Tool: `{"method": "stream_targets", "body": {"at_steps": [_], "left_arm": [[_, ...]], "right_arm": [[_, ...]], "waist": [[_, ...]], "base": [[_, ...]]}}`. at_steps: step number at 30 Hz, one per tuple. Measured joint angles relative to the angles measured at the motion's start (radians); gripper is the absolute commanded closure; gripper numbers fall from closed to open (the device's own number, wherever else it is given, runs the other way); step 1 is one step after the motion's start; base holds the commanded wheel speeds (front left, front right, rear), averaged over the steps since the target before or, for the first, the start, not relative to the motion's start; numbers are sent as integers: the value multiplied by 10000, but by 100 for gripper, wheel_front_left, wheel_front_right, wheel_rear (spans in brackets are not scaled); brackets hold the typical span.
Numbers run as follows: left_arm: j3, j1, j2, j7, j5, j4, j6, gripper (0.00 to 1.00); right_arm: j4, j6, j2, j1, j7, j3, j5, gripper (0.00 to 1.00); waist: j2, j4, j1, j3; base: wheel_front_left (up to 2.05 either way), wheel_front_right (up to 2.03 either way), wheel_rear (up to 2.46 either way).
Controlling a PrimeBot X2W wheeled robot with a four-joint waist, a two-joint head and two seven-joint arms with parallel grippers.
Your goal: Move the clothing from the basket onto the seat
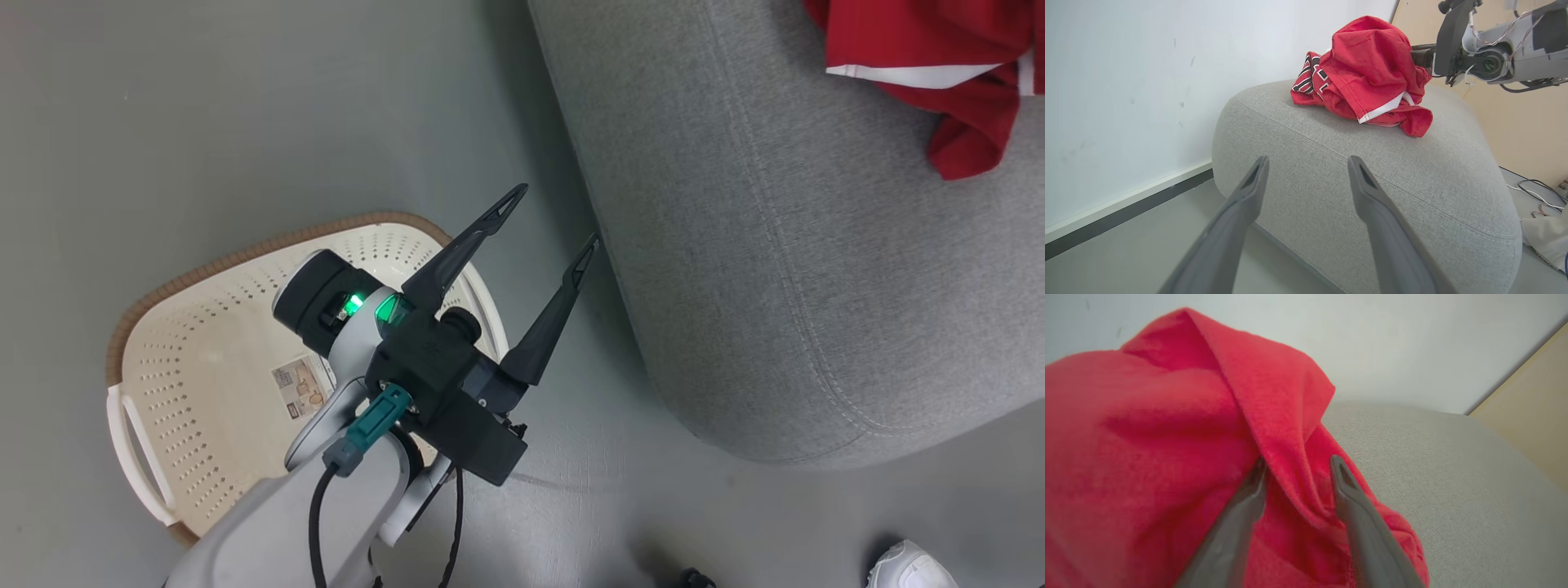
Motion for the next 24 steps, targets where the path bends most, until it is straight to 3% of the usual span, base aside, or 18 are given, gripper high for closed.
{"method": "stream_targets", "body": {"at_steps": [12,24], "left_arm": [[284,254,-119,-318,-228,938,98,0],[991,968,-418,-761,-725,1923,290,0]], "right_arm": [[-21,217,330,839,-90,180,-105,0],[-1287,305,495,2471,-130,205,-207,0]], "waist": [[-1,-167,-2,-1092],[-3,81,-3,-2643]], "base": [[0,0,0],[0,0,0]]}}
